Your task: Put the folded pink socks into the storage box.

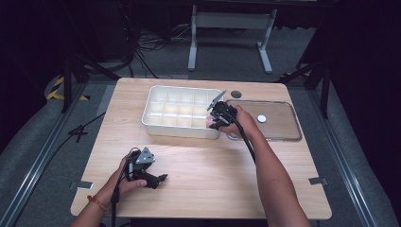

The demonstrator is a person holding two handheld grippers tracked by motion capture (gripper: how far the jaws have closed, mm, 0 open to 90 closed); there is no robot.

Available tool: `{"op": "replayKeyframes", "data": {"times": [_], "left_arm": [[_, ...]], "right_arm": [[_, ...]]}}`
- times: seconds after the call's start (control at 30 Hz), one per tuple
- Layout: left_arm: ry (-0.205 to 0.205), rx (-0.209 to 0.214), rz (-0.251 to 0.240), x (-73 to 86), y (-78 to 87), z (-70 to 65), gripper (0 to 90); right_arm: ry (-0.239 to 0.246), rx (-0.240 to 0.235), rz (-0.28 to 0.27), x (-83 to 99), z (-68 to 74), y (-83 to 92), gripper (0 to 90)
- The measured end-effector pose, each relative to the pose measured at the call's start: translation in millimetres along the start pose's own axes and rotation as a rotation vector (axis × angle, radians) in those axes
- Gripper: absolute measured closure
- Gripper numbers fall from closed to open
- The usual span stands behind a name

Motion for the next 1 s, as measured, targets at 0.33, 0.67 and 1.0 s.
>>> {"op": "replayKeyframes", "data": {"times": [0.33,0.67,1.0], "left_arm": [[-0.002,-0.001,0.0,0.0,0.0,0.2,6.1],[-0.002,0.003,0.005,0.2,0.5,0.0,6.1],[0.003,0.0,-0.002,-0.2,-0.1,-0.2,6.1]], "right_arm": [[-0.018,-0.013,-0.029,0.3,0.5,3.1,66.5],[-0.005,0.002,-0.062,-2.1,3.2,11.4,65.4],[0.007,0.01,-0.081,-4.6,6.7,16.4,65.1]]}}
Point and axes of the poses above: each handheld gripper's, and its own axes: y roughly backward along the jaws, x roughly out of its underside, z roughly to its left, the point moved 9 cm from there along -y, roughly forward along the jaws, and after that the axes turned 11 degrees about -x, right-handed, at the moved point
